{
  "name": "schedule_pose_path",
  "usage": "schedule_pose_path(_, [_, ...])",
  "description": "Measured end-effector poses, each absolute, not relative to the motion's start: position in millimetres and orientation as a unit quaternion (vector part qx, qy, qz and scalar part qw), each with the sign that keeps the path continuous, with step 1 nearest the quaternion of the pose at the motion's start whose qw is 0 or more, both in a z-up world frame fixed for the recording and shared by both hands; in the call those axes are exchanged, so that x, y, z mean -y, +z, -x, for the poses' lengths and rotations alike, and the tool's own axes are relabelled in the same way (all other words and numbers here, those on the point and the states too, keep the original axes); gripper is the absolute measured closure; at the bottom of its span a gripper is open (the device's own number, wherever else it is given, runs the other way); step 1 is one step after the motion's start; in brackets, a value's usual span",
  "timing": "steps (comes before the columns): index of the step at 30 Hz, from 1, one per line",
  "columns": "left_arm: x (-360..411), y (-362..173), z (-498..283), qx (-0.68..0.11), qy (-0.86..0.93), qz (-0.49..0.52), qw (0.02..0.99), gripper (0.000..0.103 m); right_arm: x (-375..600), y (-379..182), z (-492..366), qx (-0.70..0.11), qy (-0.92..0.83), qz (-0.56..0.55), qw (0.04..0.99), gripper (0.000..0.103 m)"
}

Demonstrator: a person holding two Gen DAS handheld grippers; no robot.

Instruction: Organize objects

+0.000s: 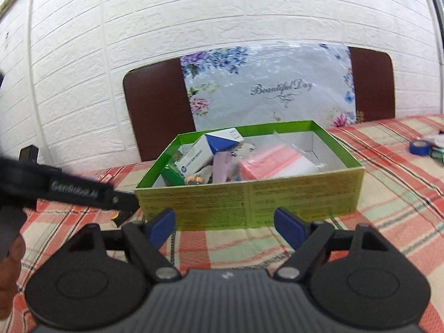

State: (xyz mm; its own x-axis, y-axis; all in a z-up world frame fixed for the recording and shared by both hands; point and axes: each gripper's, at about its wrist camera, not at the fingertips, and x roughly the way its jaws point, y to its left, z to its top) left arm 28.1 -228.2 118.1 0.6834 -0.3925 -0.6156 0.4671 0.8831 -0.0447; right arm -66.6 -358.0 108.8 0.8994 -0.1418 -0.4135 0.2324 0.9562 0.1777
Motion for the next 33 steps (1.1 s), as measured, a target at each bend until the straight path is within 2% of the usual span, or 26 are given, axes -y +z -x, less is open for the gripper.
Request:
schedule_pose_path(11, [208.0,110.1,-13.3,-0.329,-0.222,-0.057,0.916,0.049,353.3,119.5,81.3,-0.195,-0.099,-0.132,0.967,0.022])
schedule_pose_path(24, [164.5,92.6,-22.6,-0.338,-0.187,-0.043,0.921,0.046,312.9,107.3,57.9,-0.236,-0.051,-0.107,0.965,0.022])
schedule_pose_path(26, [147.4,86.0,-27.1,-0.336,-0.172,-0.041,0.925,0.046,298.2,101.1,48.1,-0.254,-0.025,-0.099,0.962,0.027])
schedule_pose_path(28, [125.9,76.9,-32.2,-0.334,-0.142,-0.042,0.931,0.046,278.9,94.8,35.4,-0.278,0.015,-0.086,0.957,0.043])
schedule_pose_path(29, [113.4,72.0,-35.6,-0.334,-0.123,-0.041,0.933,0.046,268.1,92.1,28.0,-0.289,0.037,-0.079,0.953,0.046])
schedule_pose_path(31, [87.3,62.4,-41.5,-0.337,-0.082,-0.032,0.937,0.046,245.5,89.5,10.7,-0.301,0.069,-0.058,0.949,0.058])
schedule_pose_path(33, [62.0,55.8,-44.3,-0.327,-0.057,-0.016,0.943,0.045,223.3,92.7,-11.8,-0.296,0.085,-0.035,0.951,0.059])
